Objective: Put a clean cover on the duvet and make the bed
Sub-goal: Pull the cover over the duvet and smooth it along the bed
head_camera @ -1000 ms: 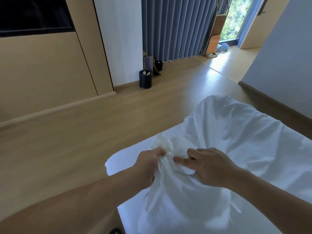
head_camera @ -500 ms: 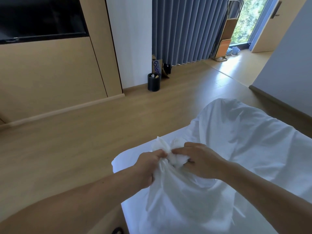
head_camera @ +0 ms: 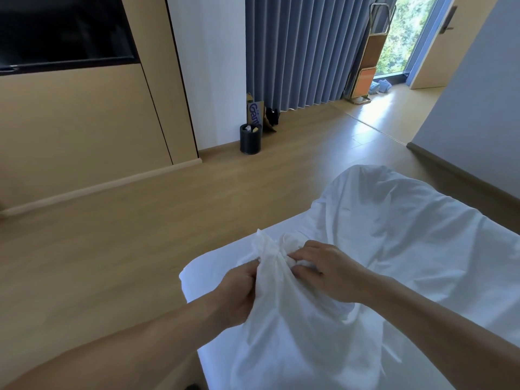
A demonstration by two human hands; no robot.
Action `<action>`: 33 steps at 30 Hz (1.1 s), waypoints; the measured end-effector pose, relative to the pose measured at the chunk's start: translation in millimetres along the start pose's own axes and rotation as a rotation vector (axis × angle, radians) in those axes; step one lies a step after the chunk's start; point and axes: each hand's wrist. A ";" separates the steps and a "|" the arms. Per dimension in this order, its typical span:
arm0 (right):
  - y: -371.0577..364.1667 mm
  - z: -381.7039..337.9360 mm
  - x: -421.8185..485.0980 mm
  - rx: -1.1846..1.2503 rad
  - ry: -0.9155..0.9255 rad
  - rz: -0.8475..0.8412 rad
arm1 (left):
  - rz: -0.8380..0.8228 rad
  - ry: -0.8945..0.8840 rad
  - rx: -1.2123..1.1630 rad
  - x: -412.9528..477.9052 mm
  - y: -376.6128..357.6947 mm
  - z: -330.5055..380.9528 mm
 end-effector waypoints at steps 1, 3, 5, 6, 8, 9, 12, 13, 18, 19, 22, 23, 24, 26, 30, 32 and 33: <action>-0.6 0.0 -0.5 -0.011 -0.002 0.025 | -0.007 0.004 0.028 -0.8 -2.6 -0.6; -1.3 0.7 -1.5 -0.037 -0.017 0.098 | -0.022 0.005 0.080 -1.0 -6.6 1.0; -1.7 0.8 -1.7 -0.028 -0.043 0.170 | -0.032 -0.001 0.109 1.2 -5.7 2.9; -2.1 0.1 -1.5 -0.015 -0.058 0.186 | -0.044 0.000 0.119 1.1 -4.3 3.9; -4.3 -2.1 -0.9 -0.016 -0.076 0.182 | -0.079 0.006 0.137 0.1 -4.5 3.6; -5.5 -3.8 -0.7 -0.024 -0.086 0.173 | -0.094 0.004 0.155 -1.7 -6.0 3.4; -7.5 -7.9 -0.8 0.033 -0.093 0.152 | -0.071 -0.012 0.183 -2.4 -8.0 2.0; -7.8 -9.4 -0.5 0.063 -0.093 0.143 | -0.044 -0.018 0.171 0.4 -7.1 1.2; -4.4 -13.8 2.4 0.197 -0.222 0.050 | -0.033 -0.005 0.117 14.8 -10.6 -4.0; -2.8 -14.4 1.8 0.295 -0.284 0.073 | -0.056 0.005 0.098 15.2 -13.5 -4.3; 1.0 -17.7 -3.4 0.704 -0.451 0.212 | -0.132 0.048 0.104 17.0 -20.0 -4.5; 1.6 -19.8 -5.2 0.779 -0.466 0.232 | -0.155 0.054 0.109 16.3 -22.2 -3.9; 0.7 -22.0 -7.0 0.792 -0.471 0.242 | -0.175 0.052 0.121 17.0 -22.8 -3.9; -3.7 -27.2 -8.2 0.688 -0.468 0.249 | -0.194 0.038 0.146 18.3 -25.4 -4.9; -20.1 -26.8 -4.6 0.354 -0.519 0.226 | -0.149 0.018 0.167 23.7 -30.0 -10.9; -22.6 -22.6 -4.6 0.365 -0.579 0.261 | -0.140 0.013 0.136 25.7 -27.6 -13.4; -22.4 -20.4 -5.4 0.407 -0.613 0.298 | -0.147 0.011 0.127 25.9 -25.4 -13.3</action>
Point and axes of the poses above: each hand's wrist, its own x-axis towards the middle knuckle, its own y-axis out of the back of the hand, z = x × y, and after that the axes turned 14 degrees about y, right-handed
